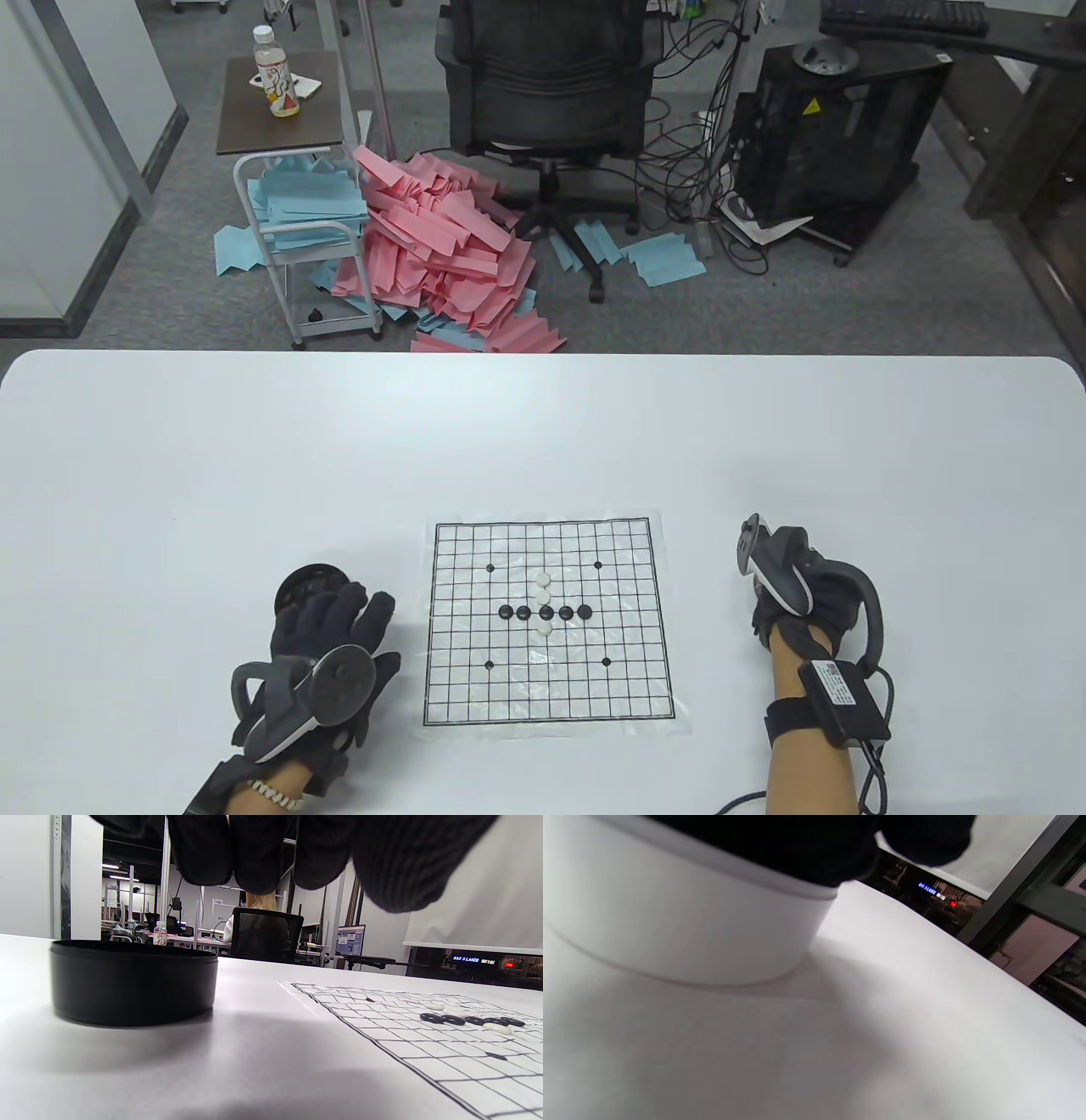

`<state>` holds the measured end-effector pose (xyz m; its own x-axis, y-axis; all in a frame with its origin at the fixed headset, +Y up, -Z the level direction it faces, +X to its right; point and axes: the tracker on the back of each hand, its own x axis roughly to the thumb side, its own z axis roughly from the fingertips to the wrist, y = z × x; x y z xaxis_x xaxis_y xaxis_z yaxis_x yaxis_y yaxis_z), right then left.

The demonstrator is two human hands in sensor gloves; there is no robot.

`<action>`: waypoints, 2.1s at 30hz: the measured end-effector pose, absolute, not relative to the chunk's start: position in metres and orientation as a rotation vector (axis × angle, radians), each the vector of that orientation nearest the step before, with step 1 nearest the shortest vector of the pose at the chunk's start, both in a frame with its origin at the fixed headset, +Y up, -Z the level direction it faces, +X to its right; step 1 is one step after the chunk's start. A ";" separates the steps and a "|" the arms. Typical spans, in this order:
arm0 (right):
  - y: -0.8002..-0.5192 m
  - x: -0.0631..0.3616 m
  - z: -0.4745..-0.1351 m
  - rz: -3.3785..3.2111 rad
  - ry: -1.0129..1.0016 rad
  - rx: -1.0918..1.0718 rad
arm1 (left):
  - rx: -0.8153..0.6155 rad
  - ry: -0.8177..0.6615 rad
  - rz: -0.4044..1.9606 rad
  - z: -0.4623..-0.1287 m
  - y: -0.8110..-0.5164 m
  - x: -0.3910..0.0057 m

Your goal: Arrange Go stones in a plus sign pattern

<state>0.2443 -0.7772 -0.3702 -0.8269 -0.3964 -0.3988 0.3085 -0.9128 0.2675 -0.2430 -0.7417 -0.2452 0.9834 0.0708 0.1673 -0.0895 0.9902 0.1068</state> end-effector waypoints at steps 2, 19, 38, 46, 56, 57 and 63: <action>-0.779 0.243 -0.371 -2.663 -0.258 0.628 | 0.114 -0.165 0.080 -0.245 -0.742 -0.243; -0.781 0.254 -0.367 -2.745 -0.170 0.626 | 0.110 -0.165 0.080 -0.246 -0.742 -0.243; -0.724 0.145 -0.342 -3.031 0.082 0.120 | 0.119 -0.171 0.078 -0.246 -0.742 -0.241; -0.743 0.068 -0.328 -3.082 -0.089 -0.172 | 0.114 -0.168 0.080 -0.245 -0.742 -0.242; -0.767 0.027 -0.319 -3.076 -0.292 -0.276 | 0.120 -0.172 0.078 -0.246 -0.742 -0.241; -0.768 0.026 -0.318 -3.070 -0.297 -0.277 | 0.119 -0.171 0.079 -0.246 -0.742 -0.242; -0.774 0.022 -0.317 -3.066 -0.338 -0.266 | 0.118 -0.173 0.079 -0.246 -0.742 -0.241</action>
<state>0.0217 -0.7736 -0.3170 -0.9842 -0.0260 0.1749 0.0634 -0.9752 0.2120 -0.2412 -0.7420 -0.2456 0.9820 0.0684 0.1758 -0.0886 0.9900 0.1099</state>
